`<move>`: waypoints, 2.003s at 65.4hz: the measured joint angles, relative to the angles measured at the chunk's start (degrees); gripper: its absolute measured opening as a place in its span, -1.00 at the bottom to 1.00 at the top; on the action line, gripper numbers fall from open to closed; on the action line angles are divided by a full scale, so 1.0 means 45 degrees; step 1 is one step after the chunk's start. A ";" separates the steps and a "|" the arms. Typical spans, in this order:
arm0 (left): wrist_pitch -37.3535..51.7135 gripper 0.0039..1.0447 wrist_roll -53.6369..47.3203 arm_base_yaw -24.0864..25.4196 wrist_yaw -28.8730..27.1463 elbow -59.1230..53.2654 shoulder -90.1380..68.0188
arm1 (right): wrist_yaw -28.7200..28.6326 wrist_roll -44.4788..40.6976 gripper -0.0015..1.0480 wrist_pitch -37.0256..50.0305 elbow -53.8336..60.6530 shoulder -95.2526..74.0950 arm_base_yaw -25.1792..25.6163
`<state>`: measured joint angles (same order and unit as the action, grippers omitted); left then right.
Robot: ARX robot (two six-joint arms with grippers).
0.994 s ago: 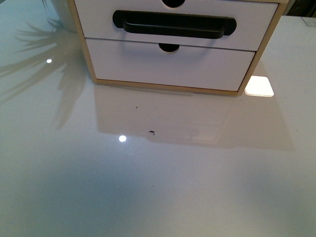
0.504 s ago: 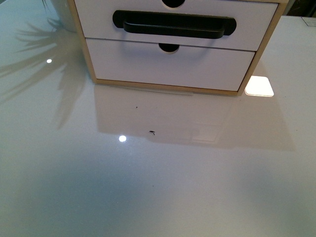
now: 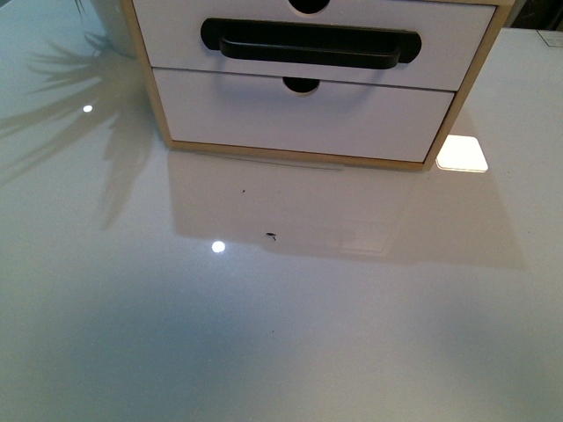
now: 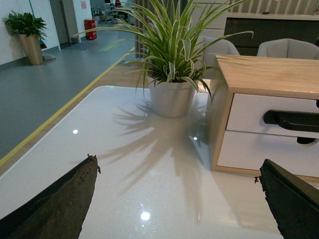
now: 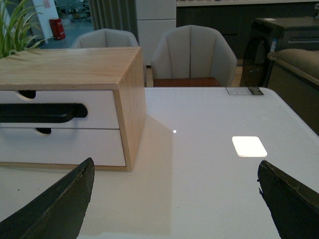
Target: Pull drawer
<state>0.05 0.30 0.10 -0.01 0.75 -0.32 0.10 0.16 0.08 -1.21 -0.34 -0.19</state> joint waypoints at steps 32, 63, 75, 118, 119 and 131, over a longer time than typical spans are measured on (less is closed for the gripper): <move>0.1302 0.87 0.0257 -0.1093 -0.1919 0.0214 -0.2550 | 0.3988 0.0661 0.83 -0.1035 -0.1486 -0.3157 -0.1627; 0.2924 0.87 -0.7509 -0.2040 0.7563 0.6800 -1.5664 | -0.2399 -0.5887 0.83 -0.1535 -0.7966 -1.3080 -0.2409; 0.0189 0.87 -0.9738 -0.2730 0.8223 0.9641 -1.7699 | -0.2948 -0.7150 0.83 -0.2210 -0.9350 -1.4819 -0.3152; -0.3813 0.87 -1.3012 -0.3973 0.7582 1.5324 -2.2848 | -0.4235 -0.9398 0.83 -0.2909 -1.3061 -1.9963 -0.4415; -0.3881 0.87 -1.3036 -0.3983 0.7577 1.5368 -2.2877 | -0.4211 -0.9418 0.83 -0.2919 -1.3104 -2.0026 -0.4420; -0.4187 0.87 -1.3464 -0.4119 0.7519 1.5805 -2.3256 | -0.4182 -0.9690 0.83 -0.2987 -1.3663 -2.0842 -0.4386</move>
<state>-18.79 -60.29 -18.44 33.82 71.88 -104.97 -18.72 -43.44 -13.37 -62.70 -94.13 -19.92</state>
